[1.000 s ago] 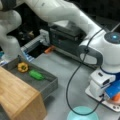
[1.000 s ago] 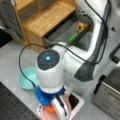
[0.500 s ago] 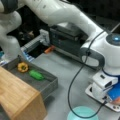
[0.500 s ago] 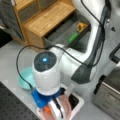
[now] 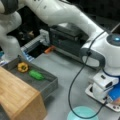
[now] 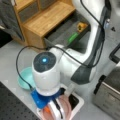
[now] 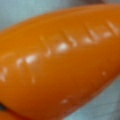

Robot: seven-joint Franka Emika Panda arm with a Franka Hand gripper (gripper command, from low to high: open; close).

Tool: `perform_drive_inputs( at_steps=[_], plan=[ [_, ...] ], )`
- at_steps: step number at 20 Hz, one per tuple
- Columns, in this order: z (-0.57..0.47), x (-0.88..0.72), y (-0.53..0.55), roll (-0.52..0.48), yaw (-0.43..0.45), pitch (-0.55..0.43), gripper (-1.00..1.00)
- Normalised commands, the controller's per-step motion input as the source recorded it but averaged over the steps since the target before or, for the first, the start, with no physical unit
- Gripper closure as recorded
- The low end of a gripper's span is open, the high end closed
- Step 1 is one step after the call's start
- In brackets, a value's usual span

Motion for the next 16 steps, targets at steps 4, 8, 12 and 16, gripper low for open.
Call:
perform_drive_inputs(
  at_steps=[4,8,12,16],
  plan=[
    [0.10,0.42,0.11,-0.248,0.005,0.223,-1.00],
    [0.11,0.42,0.14,-0.264,-0.004,0.226,-1.00],
    [0.15,0.39,0.16,-0.277,-0.010,0.253,-1.00],
    [0.22,0.37,0.14,-0.282,-0.006,0.285,-1.00]
  ],
)
